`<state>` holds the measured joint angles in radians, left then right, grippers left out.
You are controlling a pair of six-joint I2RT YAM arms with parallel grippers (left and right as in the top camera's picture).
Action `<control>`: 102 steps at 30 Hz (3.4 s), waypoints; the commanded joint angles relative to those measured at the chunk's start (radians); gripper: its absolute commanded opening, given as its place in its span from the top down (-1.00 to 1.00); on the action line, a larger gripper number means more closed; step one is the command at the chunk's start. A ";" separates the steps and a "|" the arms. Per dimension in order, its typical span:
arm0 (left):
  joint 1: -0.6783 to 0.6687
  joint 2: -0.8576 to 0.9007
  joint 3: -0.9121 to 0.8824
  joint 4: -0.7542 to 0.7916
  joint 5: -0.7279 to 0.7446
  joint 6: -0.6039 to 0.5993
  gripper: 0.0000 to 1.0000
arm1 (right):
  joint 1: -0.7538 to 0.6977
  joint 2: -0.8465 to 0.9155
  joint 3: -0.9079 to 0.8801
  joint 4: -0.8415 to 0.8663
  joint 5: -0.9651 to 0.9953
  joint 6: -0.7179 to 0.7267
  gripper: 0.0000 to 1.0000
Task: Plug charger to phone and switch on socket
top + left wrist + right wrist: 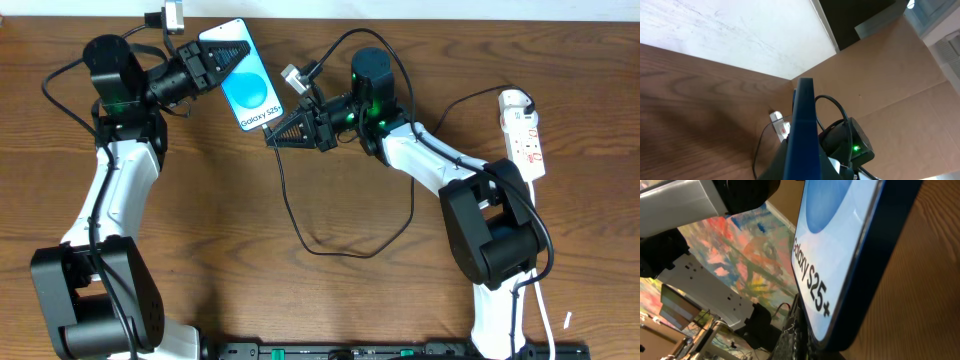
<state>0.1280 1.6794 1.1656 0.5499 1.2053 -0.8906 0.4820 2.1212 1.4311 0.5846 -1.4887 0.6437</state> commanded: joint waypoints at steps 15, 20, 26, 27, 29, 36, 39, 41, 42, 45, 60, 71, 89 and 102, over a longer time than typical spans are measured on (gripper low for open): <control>0.000 -0.018 0.015 0.012 0.036 0.018 0.85 | -0.016 0.005 0.008 0.016 0.102 0.122 0.98; 0.000 -0.018 0.015 0.012 0.037 0.018 0.85 | -0.008 0.005 0.008 0.119 0.125 0.208 0.98; -0.001 -0.018 0.015 0.012 0.037 0.018 0.85 | -0.006 0.005 0.008 0.190 0.127 0.274 0.98; 0.000 -0.018 0.015 0.012 0.037 0.018 0.85 | -0.006 0.005 0.008 0.190 0.129 0.277 0.98; 0.000 -0.018 0.015 0.012 0.037 0.019 0.85 | -0.003 0.005 0.008 0.190 0.134 0.283 0.98; 0.000 -0.018 0.015 0.012 0.037 0.026 0.85 | 0.006 0.005 0.008 0.190 0.175 0.326 0.98; 0.000 -0.018 0.015 0.013 0.037 0.026 0.85 | 0.010 0.005 0.008 0.190 0.194 0.333 0.98; 0.000 -0.018 0.015 0.013 0.036 0.026 0.85 | 0.010 0.005 0.008 0.190 0.204 0.348 0.98; 0.000 -0.018 0.015 0.013 0.036 0.026 0.85 | 0.011 0.005 0.008 0.190 0.207 0.351 0.98; 0.000 -0.018 0.015 0.013 0.031 0.026 0.85 | 0.011 0.005 0.008 0.190 0.217 0.352 0.98; 0.000 -0.018 0.015 0.012 -0.030 0.016 0.85 | 0.017 0.005 0.008 0.190 0.268 0.356 0.98; 0.000 -0.018 0.015 0.013 -0.077 -0.040 0.85 | 0.024 0.005 0.008 0.190 0.357 0.381 0.98; 0.000 -0.018 0.015 0.016 -0.088 -0.039 0.85 | 0.024 0.005 0.008 0.297 0.359 0.454 0.98; 0.079 -0.018 0.015 0.016 -0.088 -0.056 0.85 | 0.019 0.005 0.008 0.003 0.346 0.251 0.98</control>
<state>0.1673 1.6794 1.1656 0.5556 1.0916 -0.9241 0.5079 2.1365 1.4250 0.6109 -1.1656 0.9802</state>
